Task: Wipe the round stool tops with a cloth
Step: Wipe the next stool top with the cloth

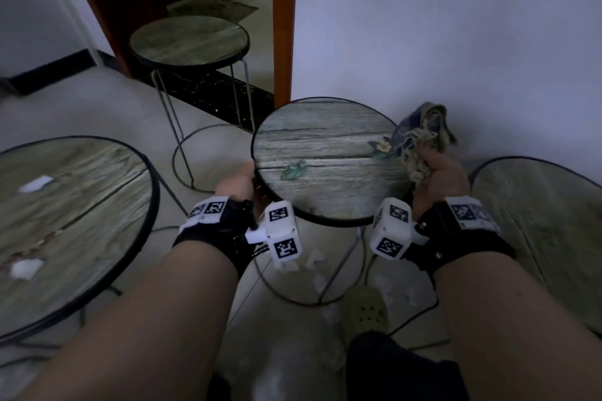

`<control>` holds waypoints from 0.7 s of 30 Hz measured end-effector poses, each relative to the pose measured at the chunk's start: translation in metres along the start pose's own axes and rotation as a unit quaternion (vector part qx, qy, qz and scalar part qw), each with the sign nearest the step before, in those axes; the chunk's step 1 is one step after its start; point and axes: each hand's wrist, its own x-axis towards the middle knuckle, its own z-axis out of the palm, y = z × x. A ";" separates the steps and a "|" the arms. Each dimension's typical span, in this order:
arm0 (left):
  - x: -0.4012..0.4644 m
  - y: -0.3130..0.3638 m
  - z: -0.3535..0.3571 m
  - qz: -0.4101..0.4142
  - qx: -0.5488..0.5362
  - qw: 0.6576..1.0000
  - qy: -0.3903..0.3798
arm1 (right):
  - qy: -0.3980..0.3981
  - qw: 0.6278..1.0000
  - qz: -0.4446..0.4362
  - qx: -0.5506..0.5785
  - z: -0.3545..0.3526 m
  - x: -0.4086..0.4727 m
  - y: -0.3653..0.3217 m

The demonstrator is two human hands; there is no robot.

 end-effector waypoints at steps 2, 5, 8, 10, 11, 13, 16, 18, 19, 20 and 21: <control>-0.013 0.002 -0.009 -0.011 -0.039 0.999 0.001 | -0.004 1.000 -0.004 -0.014 -0.005 -0.007 -0.005; -0.037 0.006 -0.022 0.020 -0.073 0.997 0.029 | -0.007 1.000 0.005 -0.027 -0.009 -0.027 -0.017; -0.066 0.011 -0.040 0.038 -0.102 0.993 0.038 | -0.023 0.998 0.051 0.007 -0.007 -0.056 -0.028; -0.089 0.010 -0.055 0.042 -0.116 0.991 0.044 | -0.053 0.993 0.100 0.007 -0.003 -0.082 -0.033; -0.102 0.009 -0.064 0.052 -0.118 0.991 0.044 | -0.071 0.990 0.125 0.014 -0.001 -0.095 -0.036; -0.122 0.008 -0.083 0.059 -0.132 0.988 0.048 | -0.101 0.982 0.162 0.004 0.007 -0.120 -0.039; -0.163 0.010 -0.113 0.074 -0.154 0.983 0.062 | -0.175 0.962 0.205 -0.042 0.019 -0.165 -0.037; -0.188 0.010 -0.135 0.098 -0.186 0.975 0.075 | -0.190 0.958 0.210 -0.038 0.028 -0.191 -0.033; -0.199 0.009 -0.144 0.098 -0.195 0.973 0.079 | -0.200 0.955 0.218 -0.030 0.034 -0.202 -0.033; -0.212 0.009 -0.156 0.108 -0.193 0.972 0.082 | -0.210 0.951 0.224 -0.031 0.038 -0.215 -0.032; -0.229 0.010 -0.173 0.119 -0.190 0.971 0.084 | -0.222 0.945 0.237 -0.037 0.047 -0.233 -0.031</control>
